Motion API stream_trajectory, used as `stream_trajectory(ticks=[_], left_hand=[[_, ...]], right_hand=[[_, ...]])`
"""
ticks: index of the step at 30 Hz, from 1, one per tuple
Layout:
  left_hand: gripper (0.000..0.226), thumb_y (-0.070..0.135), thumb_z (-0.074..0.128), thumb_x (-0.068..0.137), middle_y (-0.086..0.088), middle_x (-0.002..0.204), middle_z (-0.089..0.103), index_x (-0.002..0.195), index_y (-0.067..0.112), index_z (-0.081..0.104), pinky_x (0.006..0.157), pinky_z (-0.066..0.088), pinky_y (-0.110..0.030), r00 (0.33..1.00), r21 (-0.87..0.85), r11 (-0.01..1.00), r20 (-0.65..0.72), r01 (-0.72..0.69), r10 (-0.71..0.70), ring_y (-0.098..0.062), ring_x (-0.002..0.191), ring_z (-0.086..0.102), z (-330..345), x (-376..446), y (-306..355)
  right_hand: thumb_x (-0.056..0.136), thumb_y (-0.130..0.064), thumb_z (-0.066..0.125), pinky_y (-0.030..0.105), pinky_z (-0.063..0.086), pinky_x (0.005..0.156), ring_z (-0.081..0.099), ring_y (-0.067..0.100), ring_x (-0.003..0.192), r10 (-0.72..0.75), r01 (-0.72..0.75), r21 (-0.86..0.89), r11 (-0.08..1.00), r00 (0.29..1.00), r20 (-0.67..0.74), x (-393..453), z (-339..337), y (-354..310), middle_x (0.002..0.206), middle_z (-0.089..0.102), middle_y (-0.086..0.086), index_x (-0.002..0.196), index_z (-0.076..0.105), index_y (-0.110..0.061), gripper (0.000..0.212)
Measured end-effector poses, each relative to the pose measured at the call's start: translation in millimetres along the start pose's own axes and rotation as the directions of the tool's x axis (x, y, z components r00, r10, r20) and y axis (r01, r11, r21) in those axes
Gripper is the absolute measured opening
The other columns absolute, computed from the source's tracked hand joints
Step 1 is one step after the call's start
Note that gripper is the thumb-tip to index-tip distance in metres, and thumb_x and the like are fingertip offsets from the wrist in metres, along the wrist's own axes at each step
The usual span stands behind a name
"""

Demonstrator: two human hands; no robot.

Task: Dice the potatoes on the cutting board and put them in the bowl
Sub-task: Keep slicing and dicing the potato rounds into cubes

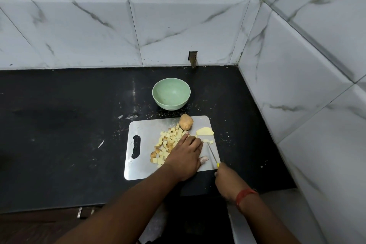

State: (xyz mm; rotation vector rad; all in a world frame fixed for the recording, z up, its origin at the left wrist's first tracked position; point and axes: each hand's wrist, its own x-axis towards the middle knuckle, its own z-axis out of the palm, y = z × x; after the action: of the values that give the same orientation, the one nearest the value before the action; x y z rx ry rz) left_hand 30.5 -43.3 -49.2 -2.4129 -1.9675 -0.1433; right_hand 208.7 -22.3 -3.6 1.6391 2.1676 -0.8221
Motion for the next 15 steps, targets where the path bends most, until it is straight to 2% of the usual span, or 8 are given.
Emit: stream_trajectory(ticks=[2, 6, 10, 15], left_hand=[[0.069, 0.055, 0.025, 0.105, -0.007, 0.14, 0.05, 0.146, 0.006, 0.05, 0.126, 0.015, -0.046, 1.0, 0.008, 1.0, 0.006, -0.006, 0.006, -0.028, 0.135, 0.04, 0.5, 0.4, -0.7], [0.069, 0.055, 0.023, 0.105, -0.007, 0.142, 0.049, 0.147, 0.007, 0.049, 0.126, 0.013, -0.048, 1.0, 0.007, 1.0, 0.015, -0.018, 0.017, -0.028, 0.137, 0.039, 0.5, -1.3, -4.7], [0.072, 0.056, 0.02, 0.103, -0.007, 0.142, 0.05, 0.147, 0.007, 0.049, 0.127, 0.011, -0.047, 1.0, 0.01, 1.0, 0.017, -0.012, 0.012, -0.029, 0.137, 0.039, -2.3, -0.7, -4.2], [0.072, 0.056, 0.019, 0.104, -0.007, 0.142, 0.05, 0.147, 0.007, 0.049, 0.126, 0.01, -0.048, 1.0, 0.024, 1.0, 0.028, -0.006, 0.005, -0.029, 0.137, 0.038, -1.7, -0.5, -2.1]], right_hand=[[0.101, -0.013, 0.037, 0.028, 0.042, 0.079, 0.061, 0.031, 0.107, -0.003, 0.003, 0.076, 0.997, 1.0, -0.008, -5.5, -1.3, 5.1, 0.113, 0.061, 0.015, 0.122, 0.046, -0.003, 0.025], [0.098, -0.012, 0.039, 0.027, 0.043, 0.076, 0.062, 0.028, 0.101, 0.008, -0.001, 0.088, 0.996, 0.997, -0.076, -0.3, -8.4, -3.5, 0.112, 0.062, 0.015, 0.114, 0.048, -0.006, 0.019], [0.096, -0.007, 0.042, 0.029, 0.044, 0.078, 0.062, 0.028, 0.102, 0.02, -0.018, 0.068, 0.998, 0.999, -0.027, 11.2, -10.3, -17.1, 0.114, 0.062, 0.016, 0.116, 0.049, -0.005, 0.021], [0.097, -0.008, 0.04, 0.027, 0.04, 0.074, 0.062, 0.03, 0.102, 0.014, -0.014, 0.051, 0.999, 1.0, -0.004, 1.3, -2.8, -4.4, 0.113, 0.063, 0.016, 0.109, 0.048, -0.008, 0.014]])
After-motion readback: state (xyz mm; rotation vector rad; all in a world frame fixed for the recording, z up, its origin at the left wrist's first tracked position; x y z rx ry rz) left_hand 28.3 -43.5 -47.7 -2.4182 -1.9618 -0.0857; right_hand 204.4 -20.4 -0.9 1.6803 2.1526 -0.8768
